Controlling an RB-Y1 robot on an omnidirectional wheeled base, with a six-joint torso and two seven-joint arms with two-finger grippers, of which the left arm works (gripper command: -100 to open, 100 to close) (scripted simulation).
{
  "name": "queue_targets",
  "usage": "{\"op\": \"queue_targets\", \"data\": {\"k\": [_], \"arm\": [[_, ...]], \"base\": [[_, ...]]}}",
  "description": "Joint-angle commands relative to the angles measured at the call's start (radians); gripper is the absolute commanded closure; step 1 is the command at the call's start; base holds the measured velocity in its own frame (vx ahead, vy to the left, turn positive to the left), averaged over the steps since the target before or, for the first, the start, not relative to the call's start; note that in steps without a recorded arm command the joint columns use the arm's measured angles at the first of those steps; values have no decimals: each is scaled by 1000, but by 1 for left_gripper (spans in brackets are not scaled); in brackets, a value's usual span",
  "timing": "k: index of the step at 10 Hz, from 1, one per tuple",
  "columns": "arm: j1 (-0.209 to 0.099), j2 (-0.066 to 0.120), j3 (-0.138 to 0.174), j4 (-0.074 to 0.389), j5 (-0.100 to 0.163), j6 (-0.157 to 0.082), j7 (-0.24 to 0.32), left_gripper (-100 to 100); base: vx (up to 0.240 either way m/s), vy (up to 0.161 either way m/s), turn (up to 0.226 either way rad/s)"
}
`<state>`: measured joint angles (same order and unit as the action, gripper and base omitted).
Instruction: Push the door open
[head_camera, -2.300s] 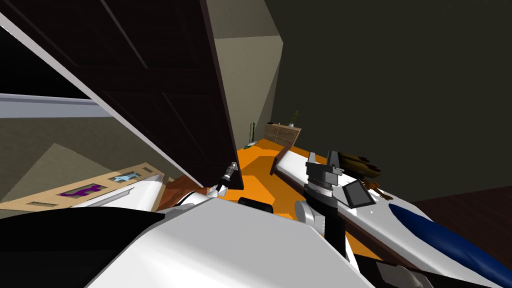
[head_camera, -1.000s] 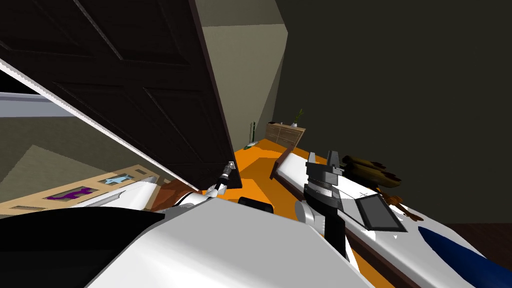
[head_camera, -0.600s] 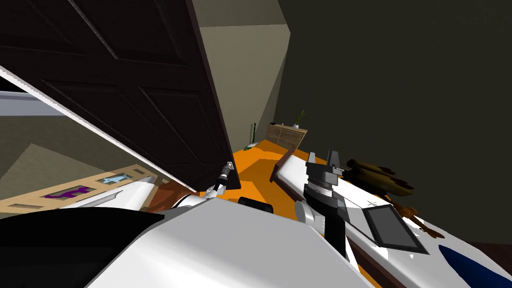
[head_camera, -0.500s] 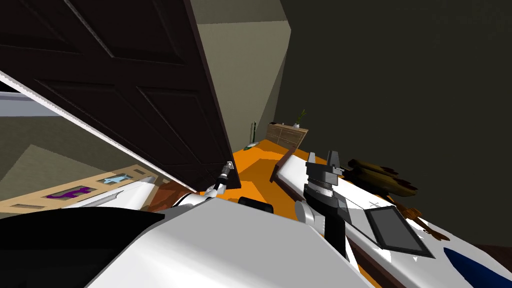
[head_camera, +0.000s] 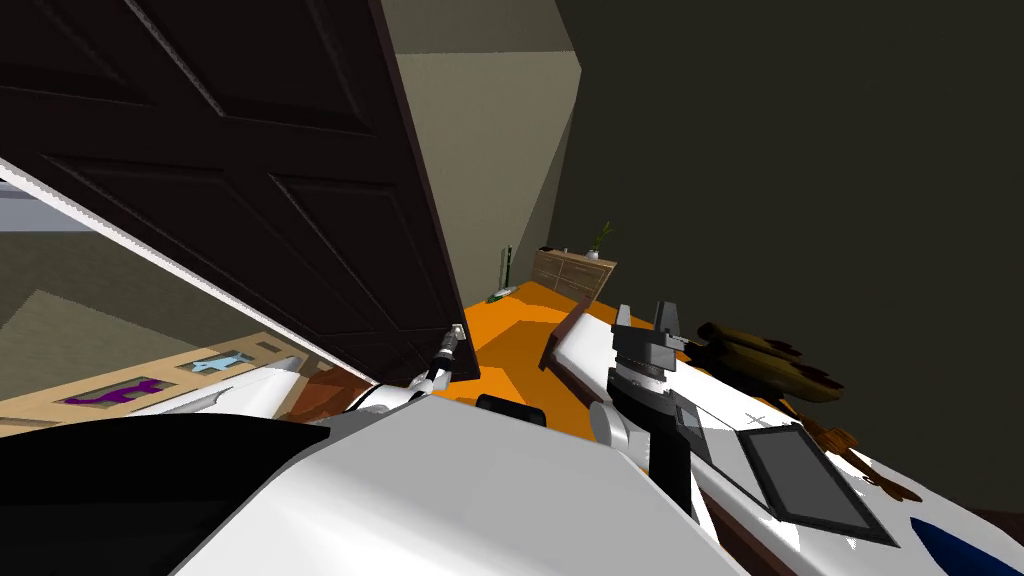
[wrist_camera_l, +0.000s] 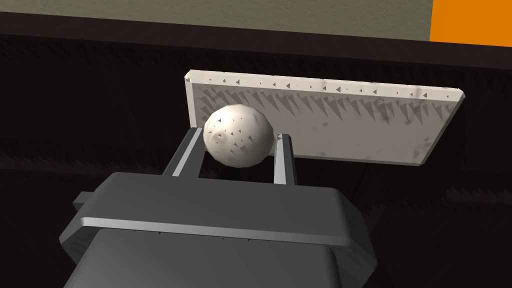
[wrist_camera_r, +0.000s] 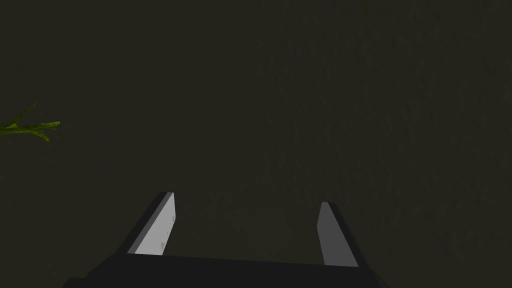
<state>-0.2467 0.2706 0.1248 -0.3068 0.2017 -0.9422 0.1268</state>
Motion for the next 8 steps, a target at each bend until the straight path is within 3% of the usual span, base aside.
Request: {"op": "queue_targets", "data": {"k": [1, 5, 8], "arm": [[4, 4, 8, -29, 5, 7, -6, 100], [6, 6, 21, -26, 15, 7, -13, 100], [9, 10, 44, -4, 33, 7, -25, 100]], "base": [[131, -13, 29], [69, 3, 5], [169, -34, 50]]}}
